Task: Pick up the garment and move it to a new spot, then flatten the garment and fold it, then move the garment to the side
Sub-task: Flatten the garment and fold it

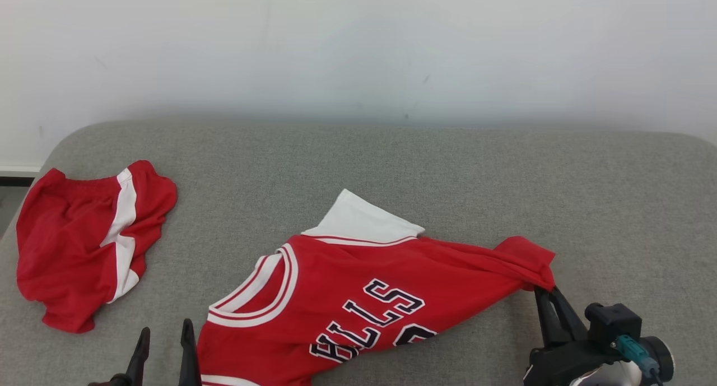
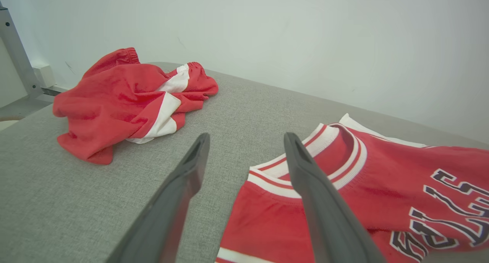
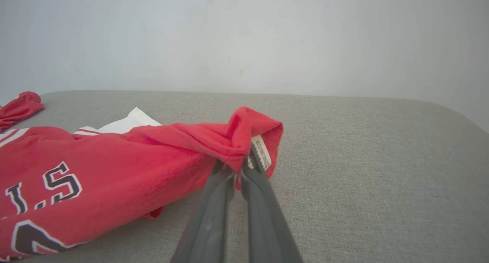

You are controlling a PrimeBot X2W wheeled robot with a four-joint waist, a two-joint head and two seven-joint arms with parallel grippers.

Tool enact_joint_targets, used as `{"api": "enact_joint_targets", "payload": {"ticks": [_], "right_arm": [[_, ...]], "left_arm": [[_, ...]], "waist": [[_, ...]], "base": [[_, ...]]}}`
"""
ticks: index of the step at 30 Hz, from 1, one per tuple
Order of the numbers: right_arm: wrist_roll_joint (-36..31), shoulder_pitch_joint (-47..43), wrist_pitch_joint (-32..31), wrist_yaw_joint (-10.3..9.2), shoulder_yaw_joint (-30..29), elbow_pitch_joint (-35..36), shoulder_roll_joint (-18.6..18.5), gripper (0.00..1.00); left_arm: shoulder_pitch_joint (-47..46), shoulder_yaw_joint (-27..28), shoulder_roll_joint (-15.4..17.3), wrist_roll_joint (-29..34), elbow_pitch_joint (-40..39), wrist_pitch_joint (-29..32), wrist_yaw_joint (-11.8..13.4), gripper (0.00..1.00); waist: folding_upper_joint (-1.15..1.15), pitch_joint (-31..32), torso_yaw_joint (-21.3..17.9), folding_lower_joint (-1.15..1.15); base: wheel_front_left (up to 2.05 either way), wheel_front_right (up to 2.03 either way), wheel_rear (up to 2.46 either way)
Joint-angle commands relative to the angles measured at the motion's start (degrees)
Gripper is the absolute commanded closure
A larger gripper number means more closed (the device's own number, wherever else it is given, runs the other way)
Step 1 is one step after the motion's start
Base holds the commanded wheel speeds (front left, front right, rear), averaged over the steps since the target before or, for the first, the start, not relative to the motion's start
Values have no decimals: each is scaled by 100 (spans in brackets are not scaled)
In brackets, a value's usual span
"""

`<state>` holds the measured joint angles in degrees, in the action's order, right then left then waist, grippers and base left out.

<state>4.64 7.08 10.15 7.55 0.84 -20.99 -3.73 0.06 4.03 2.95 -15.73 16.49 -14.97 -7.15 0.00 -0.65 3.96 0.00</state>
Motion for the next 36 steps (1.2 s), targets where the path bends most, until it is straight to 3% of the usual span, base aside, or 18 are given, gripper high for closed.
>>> {"api": "enact_joint_targets", "payload": {"ticks": [1, 8, 16, 23, 32, 33, 34, 36], "right_arm": [[-47, -102, -106, -13, -36, 203, 13, 100], [-6, -94, -758, -13, -40, 1124, 11, 100], [98, 774, -796, -13, 381, 555, 24, 100], [257, 2175, -448, -13, 939, -1119, 83, 100], [954, 3713, 193, -13, 1902, -3385, 83, 100], [1006, 3805, 257, -13, 1956, -3563, 83, 68], [1053, 3887, 311, -13, 2015, -3715, 84, 3], [1192, 3988, 417, -13, 2095, -3890, 84, 0]], "left_arm": [[112, -21, -8, -13, -22, -15, -5, 0], [76, -157, -8, -138, -34, -15, 89, 0], [-35, -277, -6, -214, 30, -15, 106, 0], [-240, -402, -7, -235, 148, -15, 75, 0], [-607, -657, -7, -348, 305, -15, 35, 0], [-636, -673, -7, -345, 322, -15, 30, 0], [-646, -682, -6, -342, 339, -15, 28, 0], [-657, -680, -7, -332, 375, -15, 24, 0]], "waist": [[0, 12, -11, 0], [0, 15, 38, 0], [0, -22, 254, 0], [0, -162, 529, 0], [0, -417, 872, 0], [0, -426, 893, 0], [0, -429, 902, 0], [0, -423, 902, 0]], "base": [[0, 0, 0], [0, 0, 0], [0, 0, 0], [0, 0, 0], [0, 0, 0], [0, 0, 0], [0, 0, 0], [0, 0, 0]]}}
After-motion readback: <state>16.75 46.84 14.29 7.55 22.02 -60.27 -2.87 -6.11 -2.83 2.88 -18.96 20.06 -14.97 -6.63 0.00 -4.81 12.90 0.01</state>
